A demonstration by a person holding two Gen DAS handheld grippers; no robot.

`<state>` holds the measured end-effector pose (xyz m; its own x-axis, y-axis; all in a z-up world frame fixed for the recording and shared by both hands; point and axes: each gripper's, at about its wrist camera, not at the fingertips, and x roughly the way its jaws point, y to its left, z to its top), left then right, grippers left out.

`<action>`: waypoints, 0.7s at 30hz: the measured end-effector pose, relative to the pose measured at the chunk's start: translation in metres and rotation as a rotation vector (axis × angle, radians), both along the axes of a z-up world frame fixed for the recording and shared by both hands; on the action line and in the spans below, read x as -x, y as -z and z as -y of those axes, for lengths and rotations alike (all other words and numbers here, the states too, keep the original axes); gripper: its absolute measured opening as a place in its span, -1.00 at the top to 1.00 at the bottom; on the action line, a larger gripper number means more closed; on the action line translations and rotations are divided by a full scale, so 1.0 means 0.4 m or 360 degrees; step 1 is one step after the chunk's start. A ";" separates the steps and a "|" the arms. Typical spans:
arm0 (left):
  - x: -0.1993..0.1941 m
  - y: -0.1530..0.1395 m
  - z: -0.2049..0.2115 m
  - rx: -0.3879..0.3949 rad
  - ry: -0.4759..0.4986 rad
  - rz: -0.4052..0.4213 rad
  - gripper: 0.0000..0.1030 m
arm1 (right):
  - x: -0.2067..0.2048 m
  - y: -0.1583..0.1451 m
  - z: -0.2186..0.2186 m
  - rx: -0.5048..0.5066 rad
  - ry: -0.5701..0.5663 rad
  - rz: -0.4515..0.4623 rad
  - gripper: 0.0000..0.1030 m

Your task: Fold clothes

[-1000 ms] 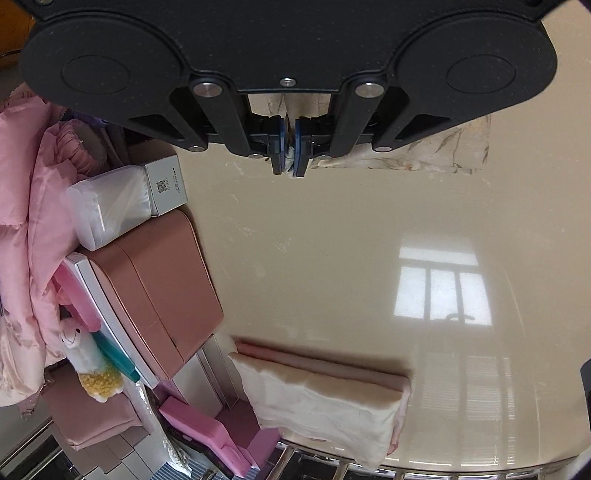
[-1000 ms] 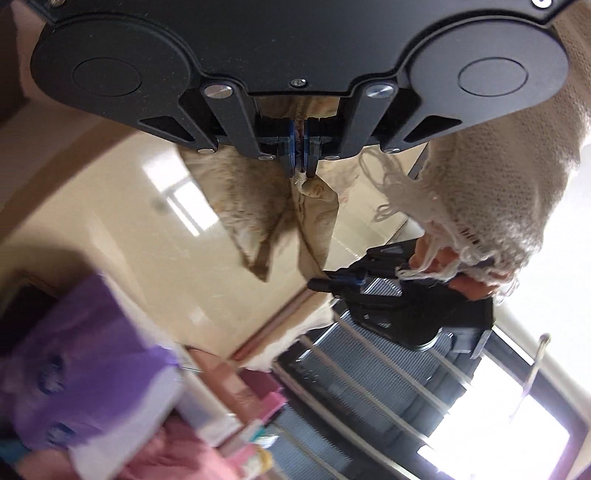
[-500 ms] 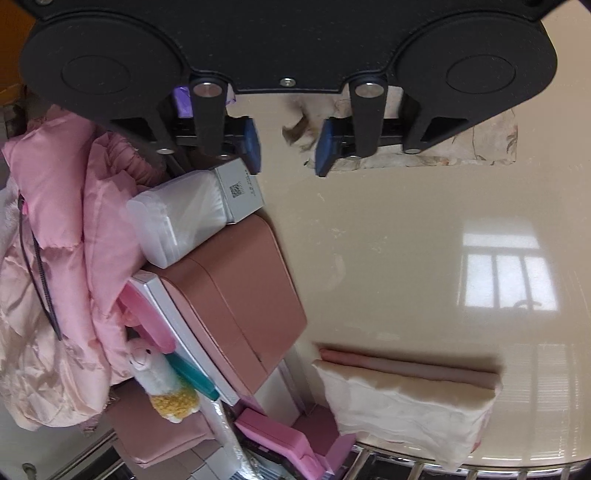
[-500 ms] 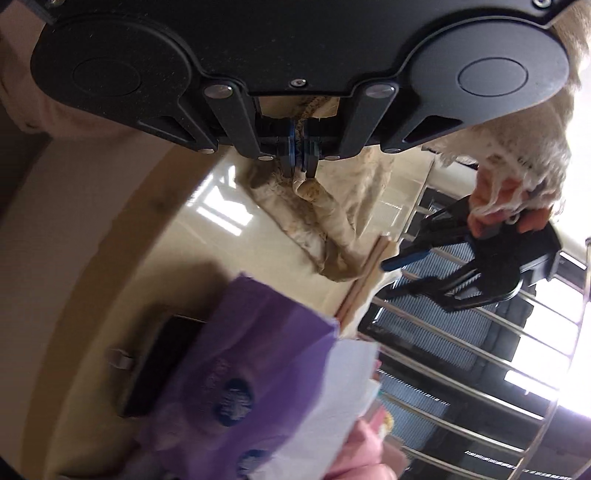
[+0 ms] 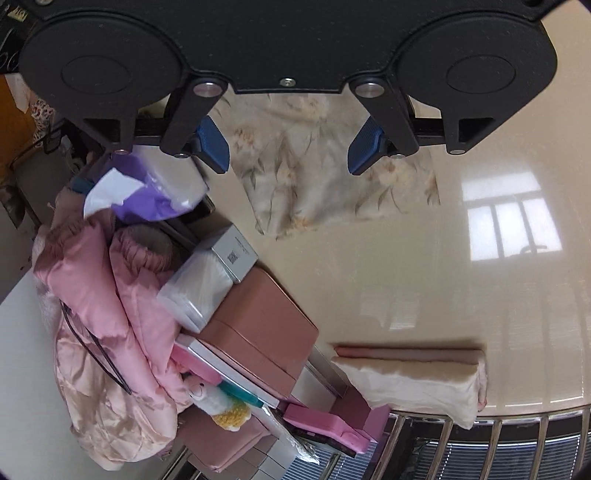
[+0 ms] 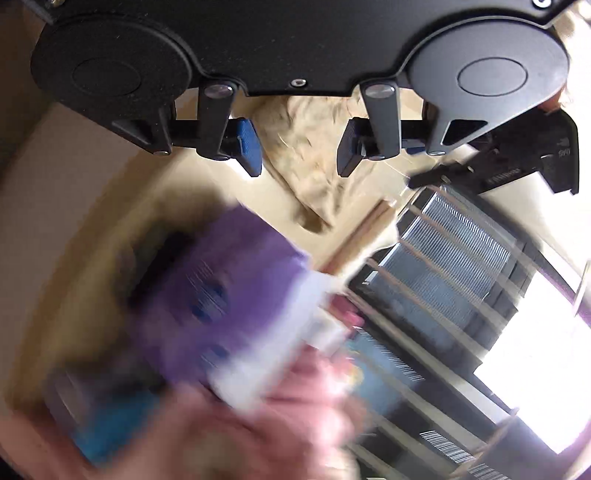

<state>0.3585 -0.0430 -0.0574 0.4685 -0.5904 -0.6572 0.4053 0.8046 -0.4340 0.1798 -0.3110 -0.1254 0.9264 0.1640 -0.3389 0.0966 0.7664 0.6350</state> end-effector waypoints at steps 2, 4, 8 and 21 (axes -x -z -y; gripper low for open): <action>0.020 0.025 -0.001 0.0008 0.0023 0.0002 -0.10 | -0.041 -0.011 -0.027 0.0237 -0.0073 -0.0017 0.07; 0.035 0.047 0.004 -0.0011 0.0036 0.0008 0.02 | -0.088 -0.013 -0.053 0.0438 -0.0156 -0.0072 0.10; 0.056 0.086 0.018 -0.0123 0.0040 0.0024 0.09 | -0.153 0.011 -0.098 0.0638 -0.0292 -0.0232 0.30; 0.122 0.080 -0.024 -0.0310 0.0100 0.0099 0.05 | -0.079 -0.003 -0.106 0.0432 -0.0543 -0.0249 0.46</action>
